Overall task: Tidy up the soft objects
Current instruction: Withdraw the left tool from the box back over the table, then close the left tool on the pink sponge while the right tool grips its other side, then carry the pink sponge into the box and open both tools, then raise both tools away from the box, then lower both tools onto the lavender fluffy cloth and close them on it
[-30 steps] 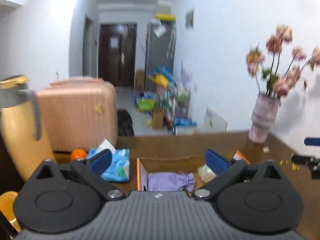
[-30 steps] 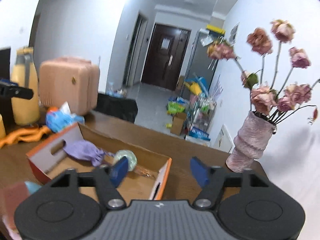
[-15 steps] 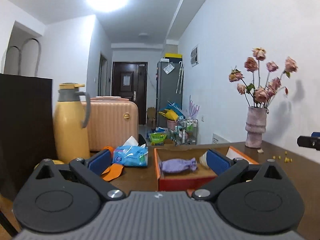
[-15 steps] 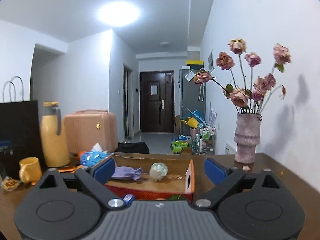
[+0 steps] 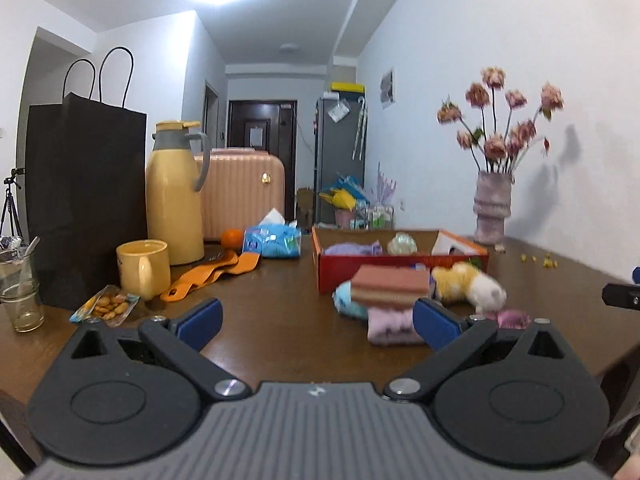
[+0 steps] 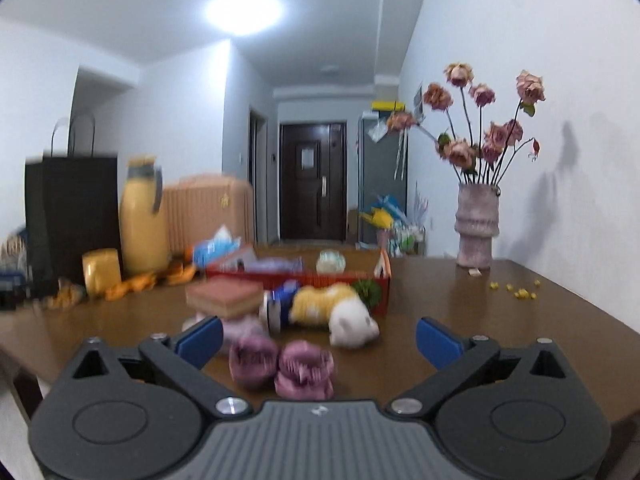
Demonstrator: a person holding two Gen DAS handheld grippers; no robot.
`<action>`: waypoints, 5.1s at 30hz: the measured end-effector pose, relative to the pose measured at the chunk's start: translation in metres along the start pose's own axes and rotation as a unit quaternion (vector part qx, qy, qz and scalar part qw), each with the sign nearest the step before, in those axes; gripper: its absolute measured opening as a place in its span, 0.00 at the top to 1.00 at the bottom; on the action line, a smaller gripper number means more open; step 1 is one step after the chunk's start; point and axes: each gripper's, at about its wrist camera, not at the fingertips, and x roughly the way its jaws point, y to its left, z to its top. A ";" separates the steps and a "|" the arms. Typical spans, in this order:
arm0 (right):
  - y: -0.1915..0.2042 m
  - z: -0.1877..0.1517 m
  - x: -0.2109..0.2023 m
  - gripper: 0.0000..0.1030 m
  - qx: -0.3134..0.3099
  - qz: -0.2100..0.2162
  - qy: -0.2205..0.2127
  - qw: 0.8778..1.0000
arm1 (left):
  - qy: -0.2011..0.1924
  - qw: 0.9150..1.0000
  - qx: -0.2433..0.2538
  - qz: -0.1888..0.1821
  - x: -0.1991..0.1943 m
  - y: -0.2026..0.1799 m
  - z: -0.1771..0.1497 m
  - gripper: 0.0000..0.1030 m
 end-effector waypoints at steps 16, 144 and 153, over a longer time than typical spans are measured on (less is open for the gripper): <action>0.005 -0.012 0.025 0.09 0.060 0.035 0.033 0.997 | 0.049 0.999 -0.022 -0.003 0.046 0.004 -0.008 0.00; -0.009 0.019 0.060 0.00 0.037 -0.027 -0.027 0.999 | 0.003 0.999 -0.017 -0.049 0.060 -0.031 0.017 0.00; 0.007 -0.006 0.008 0.00 0.024 -0.034 -0.023 0.999 | -0.001 0.999 -0.027 -0.038 0.032 -0.025 0.007 0.00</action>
